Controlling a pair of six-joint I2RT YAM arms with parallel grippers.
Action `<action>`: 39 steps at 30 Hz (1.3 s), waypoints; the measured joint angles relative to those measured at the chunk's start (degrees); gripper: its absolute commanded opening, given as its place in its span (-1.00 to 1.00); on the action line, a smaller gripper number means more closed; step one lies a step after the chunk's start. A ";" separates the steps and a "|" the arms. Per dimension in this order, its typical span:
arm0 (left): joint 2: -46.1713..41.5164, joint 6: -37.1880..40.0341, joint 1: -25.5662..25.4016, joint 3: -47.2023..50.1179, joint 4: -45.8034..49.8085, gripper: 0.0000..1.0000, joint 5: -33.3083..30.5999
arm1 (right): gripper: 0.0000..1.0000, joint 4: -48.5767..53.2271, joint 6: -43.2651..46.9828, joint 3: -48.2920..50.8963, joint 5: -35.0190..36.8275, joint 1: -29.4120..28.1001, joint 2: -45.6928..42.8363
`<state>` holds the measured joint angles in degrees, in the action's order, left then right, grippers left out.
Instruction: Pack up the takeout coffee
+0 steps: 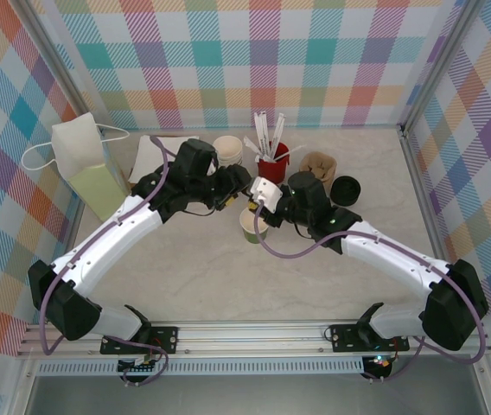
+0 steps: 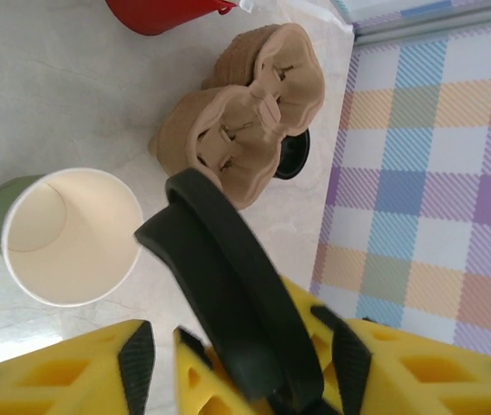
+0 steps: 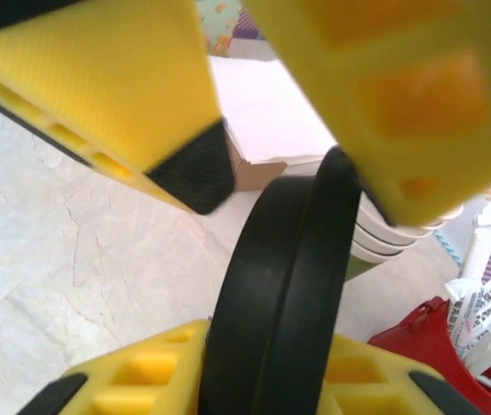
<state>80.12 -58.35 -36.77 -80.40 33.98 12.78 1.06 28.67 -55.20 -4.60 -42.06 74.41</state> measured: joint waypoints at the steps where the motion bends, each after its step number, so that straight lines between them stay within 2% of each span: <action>1: -0.33 0.61 0.17 0.00 0.61 0.42 -0.13 | -0.49 0.70 -0.66 0.00 -0.22 0.46 0.00; 6: -4.22 4.63 1.57 0.00 4.00 0.67 -2.71 | -0.49 4.66 -5.20 0.00 -3.10 4.20 0.00; 10: -8.52 9.40 3.23 0.74 4.20 0.78 -5.51 | -0.48 7.50 -10.43 0.00 -6.82 7.80 -0.11; 16: -13.99 23.54 3.32 9.70 -3.89 0.99 -7.52 | -0.49 12.13 -21.35 -0.55 -16.52 16.06 -0.90; 20: -16.50 33.40 3.19 18.47 -12.52 1.00 -6.88 | -0.49 15.06 -26.93 -2.16 -22.58 20.46 -0.90; 24: -16.92 44.19 2.34 22.56 -20.06 1.00 -5.05 | -0.49 18.64 -31.10 -4.61 -27.54 22.60 -0.85; 31: -16.85 62.16 -0.96 27.36 -32.59 1.00 -0.22 | -0.48 24.74 -35.54 -10.62 -35.56 23.15 1.27; 39: -14.08 75.67 -3.39 30.71 -41.05 1.00 3.10 | -0.48 27.89 -39.47 -11.78 -42.34 23.15 3.87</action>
<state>66.04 17.32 -40.16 -49.69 -7.07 15.88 28.95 -10.81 -66.98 -46.94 -18.92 78.28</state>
